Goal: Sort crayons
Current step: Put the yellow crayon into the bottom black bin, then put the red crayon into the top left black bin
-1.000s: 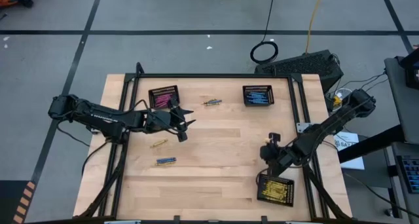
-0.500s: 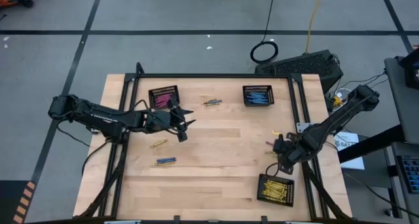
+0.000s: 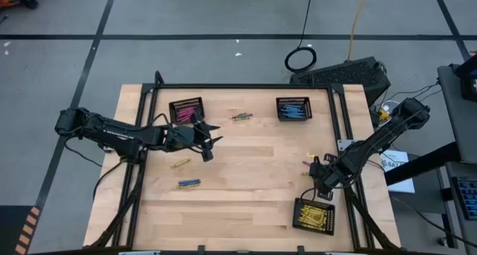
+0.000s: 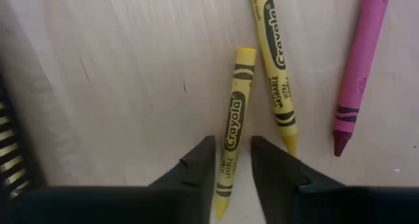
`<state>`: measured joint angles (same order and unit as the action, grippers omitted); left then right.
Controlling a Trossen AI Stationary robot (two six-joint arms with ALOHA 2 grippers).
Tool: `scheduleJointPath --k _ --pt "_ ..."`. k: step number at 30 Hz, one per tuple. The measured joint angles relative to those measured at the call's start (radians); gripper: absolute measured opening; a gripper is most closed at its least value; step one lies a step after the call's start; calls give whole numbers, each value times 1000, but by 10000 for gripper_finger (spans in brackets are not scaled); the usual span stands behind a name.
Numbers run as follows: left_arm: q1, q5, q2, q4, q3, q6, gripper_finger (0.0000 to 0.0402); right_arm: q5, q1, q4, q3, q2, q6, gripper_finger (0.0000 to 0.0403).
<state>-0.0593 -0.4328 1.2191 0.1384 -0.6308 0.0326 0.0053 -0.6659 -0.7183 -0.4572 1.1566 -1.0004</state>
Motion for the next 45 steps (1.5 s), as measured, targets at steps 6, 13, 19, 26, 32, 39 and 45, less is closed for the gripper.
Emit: scheduleJointPath --k 6,13,19,26,32,39,45 --pt "0 1 0 -12 0 0 173 -4 0 2 -12 8 2 8" --pt "0 2 0 -16 0 0 173 -8 0 -94 -185 -7 43 3" --pt "0 2 0 -16 0 -1 173 -2 -7 -27 -389 2 -29 2" --pt "0 1 0 -16 0 -1 173 -13 -133 186 -425 96 -227 2" --pt "-2 0 0 -22 0 0 173 -140 -215 170 -425 239 -423 23" --pt "-2 -1 0 -20 0 0 173 -246 -182 103 -424 227 -422 99" --pt "-2 -1 0 0 0 0 173 -107 -87 4 -426 74 -166 121"
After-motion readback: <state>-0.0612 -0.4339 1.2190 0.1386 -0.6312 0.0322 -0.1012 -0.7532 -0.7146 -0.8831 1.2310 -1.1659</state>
